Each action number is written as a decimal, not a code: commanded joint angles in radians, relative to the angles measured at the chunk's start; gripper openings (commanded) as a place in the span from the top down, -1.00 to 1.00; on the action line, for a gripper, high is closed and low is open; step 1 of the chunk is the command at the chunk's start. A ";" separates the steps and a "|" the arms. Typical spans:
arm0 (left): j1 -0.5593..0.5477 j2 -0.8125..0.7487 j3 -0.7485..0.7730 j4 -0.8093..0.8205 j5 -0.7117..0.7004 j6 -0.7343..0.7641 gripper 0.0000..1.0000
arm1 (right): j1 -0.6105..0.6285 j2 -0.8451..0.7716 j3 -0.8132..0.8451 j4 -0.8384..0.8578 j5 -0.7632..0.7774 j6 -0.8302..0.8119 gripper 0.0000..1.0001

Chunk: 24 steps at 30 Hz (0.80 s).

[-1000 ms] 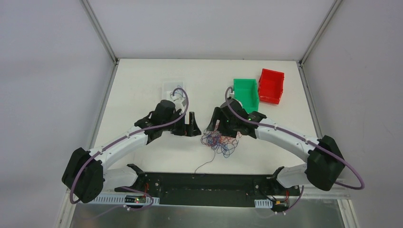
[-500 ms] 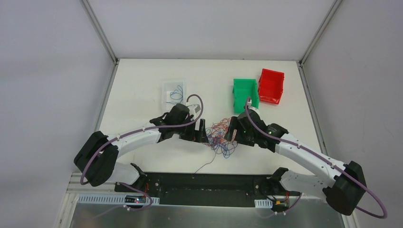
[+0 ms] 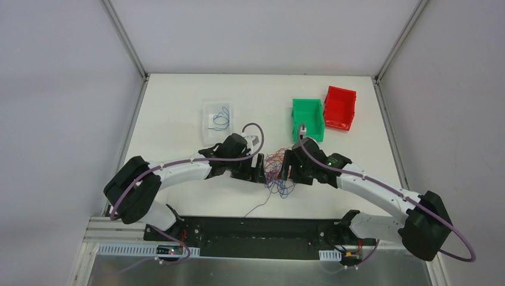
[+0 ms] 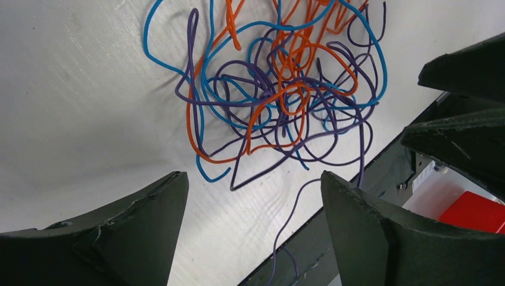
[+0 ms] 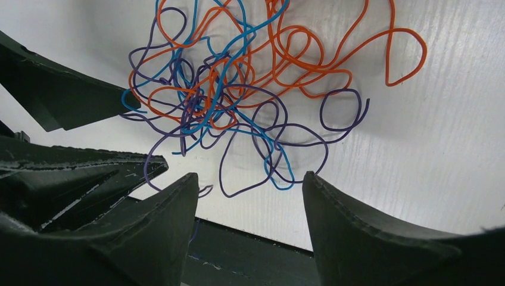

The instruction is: Untangle the cables

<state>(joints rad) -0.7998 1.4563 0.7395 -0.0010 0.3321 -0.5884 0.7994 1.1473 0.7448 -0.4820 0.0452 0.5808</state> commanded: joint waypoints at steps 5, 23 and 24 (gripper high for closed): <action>-0.011 0.110 0.085 -0.025 -0.010 -0.032 -0.55 | 0.009 0.053 0.011 0.032 -0.001 -0.003 -0.13; -0.011 0.090 0.129 -0.053 -0.064 -0.011 1.00 | 0.059 0.178 -0.010 0.092 -0.022 0.094 -0.10; -0.012 0.087 0.129 -0.055 -0.066 -0.011 1.00 | 0.061 0.172 -0.024 0.103 -0.027 0.109 -0.10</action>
<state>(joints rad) -0.7998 1.5845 0.8398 -0.0429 0.2935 -0.6102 0.8444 1.3338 0.7437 -0.4164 0.0376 0.6212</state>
